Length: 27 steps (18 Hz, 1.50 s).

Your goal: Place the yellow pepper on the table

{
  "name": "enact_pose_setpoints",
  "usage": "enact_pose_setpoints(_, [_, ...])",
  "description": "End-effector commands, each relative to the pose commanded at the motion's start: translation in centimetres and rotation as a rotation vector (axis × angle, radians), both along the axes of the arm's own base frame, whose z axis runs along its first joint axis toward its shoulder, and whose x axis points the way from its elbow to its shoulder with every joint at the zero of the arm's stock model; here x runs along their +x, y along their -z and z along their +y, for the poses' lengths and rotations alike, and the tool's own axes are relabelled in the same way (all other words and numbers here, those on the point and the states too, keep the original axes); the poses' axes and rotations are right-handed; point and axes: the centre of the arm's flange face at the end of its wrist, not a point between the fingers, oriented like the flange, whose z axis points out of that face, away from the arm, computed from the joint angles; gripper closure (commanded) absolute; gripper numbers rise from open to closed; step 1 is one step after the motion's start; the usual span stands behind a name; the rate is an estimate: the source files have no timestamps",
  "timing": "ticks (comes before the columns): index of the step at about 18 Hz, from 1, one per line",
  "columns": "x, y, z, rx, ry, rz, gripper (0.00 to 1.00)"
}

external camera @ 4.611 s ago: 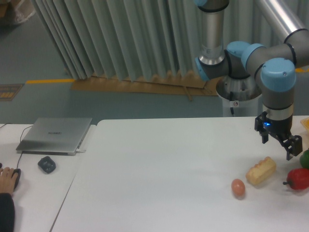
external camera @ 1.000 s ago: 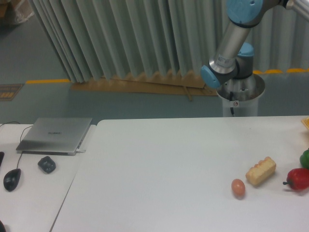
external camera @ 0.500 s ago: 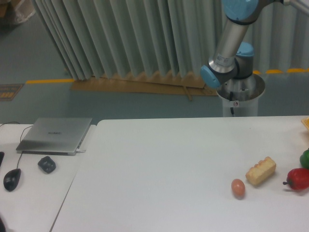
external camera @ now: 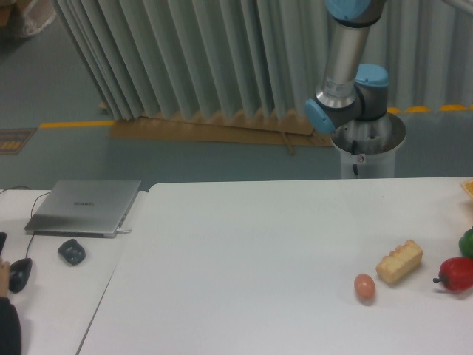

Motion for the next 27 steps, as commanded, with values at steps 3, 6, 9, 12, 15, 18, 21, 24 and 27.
enact_pose_setpoints(3, [1.3,-0.3,1.8,0.005,-0.039,0.006,0.56])
enact_pose_setpoints(6, [2.2,-0.5,3.5,0.034,-0.087,0.000,0.56])
enact_pose_setpoints(9, [3.8,-0.4,7.7,0.091,-0.182,0.040,0.56])
enact_pose_setpoints(12, [4.8,0.6,10.1,0.094,-0.236,0.055,0.56])
enact_pose_setpoints(15, [5.4,1.1,12.2,0.121,-0.289,0.091,0.56])
enact_pose_setpoints(18, [5.9,1.3,13.9,0.157,-0.356,0.123,0.56])
enact_pose_setpoints(21, [6.0,1.8,14.7,0.179,-0.399,0.142,0.56])
enact_pose_setpoints(24, [6.1,4.2,15.8,0.152,-0.378,0.126,0.56])
enact_pose_setpoints(27, [6.2,6.5,16.3,0.121,-0.371,0.105,0.56])
